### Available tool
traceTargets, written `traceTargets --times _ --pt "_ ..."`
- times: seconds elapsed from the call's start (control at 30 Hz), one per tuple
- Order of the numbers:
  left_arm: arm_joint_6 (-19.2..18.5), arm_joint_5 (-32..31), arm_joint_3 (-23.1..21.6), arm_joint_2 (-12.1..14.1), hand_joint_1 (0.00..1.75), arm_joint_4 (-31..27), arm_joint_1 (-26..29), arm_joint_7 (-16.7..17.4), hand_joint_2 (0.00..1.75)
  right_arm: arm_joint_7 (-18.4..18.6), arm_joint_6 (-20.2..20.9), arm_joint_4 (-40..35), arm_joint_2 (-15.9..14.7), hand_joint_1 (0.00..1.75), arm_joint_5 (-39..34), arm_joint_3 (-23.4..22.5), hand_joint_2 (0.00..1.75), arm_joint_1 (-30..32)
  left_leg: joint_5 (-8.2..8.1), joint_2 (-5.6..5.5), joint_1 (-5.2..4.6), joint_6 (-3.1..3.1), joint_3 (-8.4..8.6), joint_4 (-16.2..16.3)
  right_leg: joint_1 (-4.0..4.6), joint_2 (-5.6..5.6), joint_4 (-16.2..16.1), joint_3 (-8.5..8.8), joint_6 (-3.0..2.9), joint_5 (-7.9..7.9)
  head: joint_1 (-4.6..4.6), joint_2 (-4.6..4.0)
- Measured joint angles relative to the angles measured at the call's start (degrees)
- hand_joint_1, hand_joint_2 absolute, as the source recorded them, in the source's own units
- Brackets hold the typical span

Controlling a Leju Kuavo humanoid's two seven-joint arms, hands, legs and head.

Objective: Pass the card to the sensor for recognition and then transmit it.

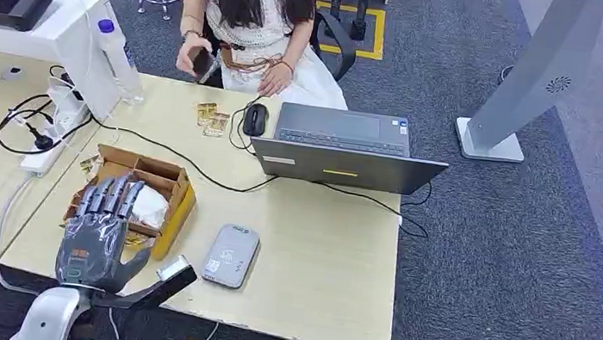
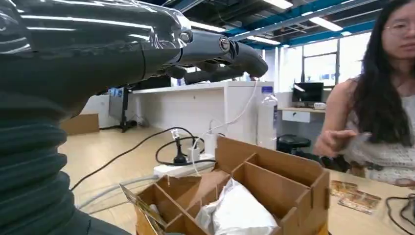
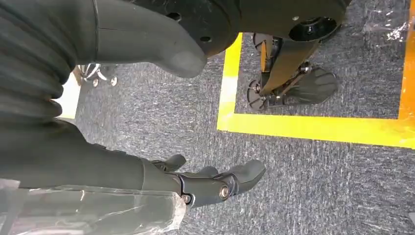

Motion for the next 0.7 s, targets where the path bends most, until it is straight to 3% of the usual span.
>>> traceTargets --times 0.37,0.7 --pt "0.02 -1.18 7.21 -2.40 0.00 2.71 -1.18 -1.00 1.75 -0.04 0.17 0.00 0.00 0.00 1.09 0.02 1.75 -0.06 0.01 0.00 0.00 -0.02 0.00 0.00 0.00 0.00 0.00 0.00 0.00 0.00 0.00 0.00" --pt "0.77 -1.31 10.44 -3.61 0.00 5.44 -1.62 -3.56 1.75 -0.04 0.24 0.00 0.00 0.00 1.60 0.07 1.75 -0.11 0.01 0.00 0.00 -0.02 0.00 0.00 0.00 0.00 0.00 0.00 0.00 0.00 0.00 0.00"
